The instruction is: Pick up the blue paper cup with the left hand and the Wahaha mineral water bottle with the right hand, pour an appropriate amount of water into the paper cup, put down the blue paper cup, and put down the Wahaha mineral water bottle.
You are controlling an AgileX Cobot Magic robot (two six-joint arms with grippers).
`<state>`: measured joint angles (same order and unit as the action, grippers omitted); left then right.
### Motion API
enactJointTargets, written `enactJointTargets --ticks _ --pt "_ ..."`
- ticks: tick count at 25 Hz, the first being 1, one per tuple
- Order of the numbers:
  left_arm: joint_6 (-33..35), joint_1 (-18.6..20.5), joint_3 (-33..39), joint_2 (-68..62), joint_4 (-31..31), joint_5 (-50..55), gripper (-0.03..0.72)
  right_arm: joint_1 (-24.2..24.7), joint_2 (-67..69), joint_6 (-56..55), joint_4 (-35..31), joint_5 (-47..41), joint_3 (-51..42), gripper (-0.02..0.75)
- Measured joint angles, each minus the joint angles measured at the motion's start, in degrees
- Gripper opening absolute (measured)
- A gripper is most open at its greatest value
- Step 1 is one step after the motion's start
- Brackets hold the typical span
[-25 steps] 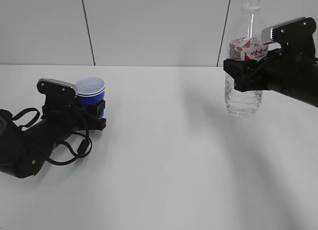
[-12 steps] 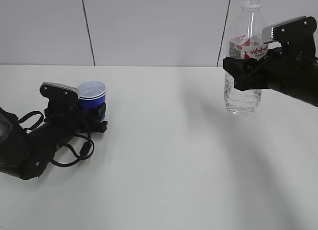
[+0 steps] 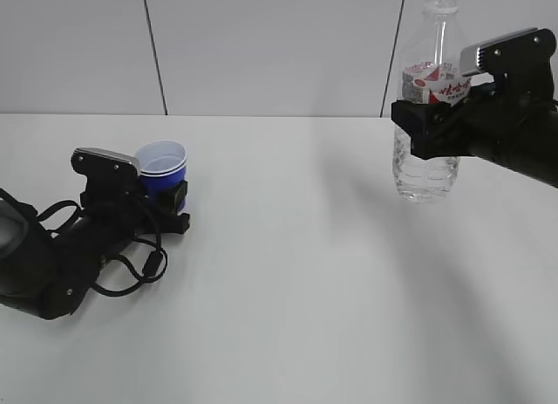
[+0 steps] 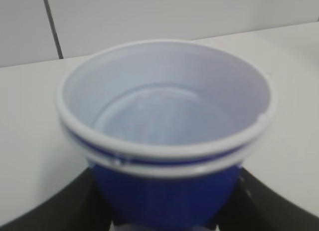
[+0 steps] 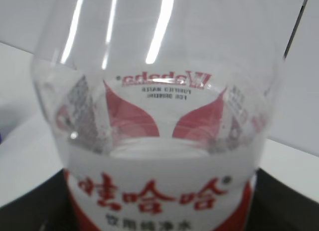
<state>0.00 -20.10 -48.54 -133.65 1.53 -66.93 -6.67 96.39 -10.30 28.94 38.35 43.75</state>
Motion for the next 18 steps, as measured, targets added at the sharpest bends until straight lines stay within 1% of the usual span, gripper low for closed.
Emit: enactJointTargets --ticks 6,12,14,18 --pt "0.0 0.0 0.0 0.0 0.0 0.0 0.433 0.0 0.0 0.0 0.0 0.1 0.0 0.469" --pt "0.0 0.0 0.0 -0.1 0.7 0.6 0.543 0.0 0.0 0.1 0.0 0.8 0.0 0.469" --pt "0.0 0.0 0.0 -0.1 1.6 0.6 0.559 0.0 0.0 0.1 0.0 1.0 0.0 0.469" --pt "0.0 0.0 0.0 -0.1 2.4 0.7 0.566 0.0 0.0 0.1 0.0 1.2 0.0 0.469"
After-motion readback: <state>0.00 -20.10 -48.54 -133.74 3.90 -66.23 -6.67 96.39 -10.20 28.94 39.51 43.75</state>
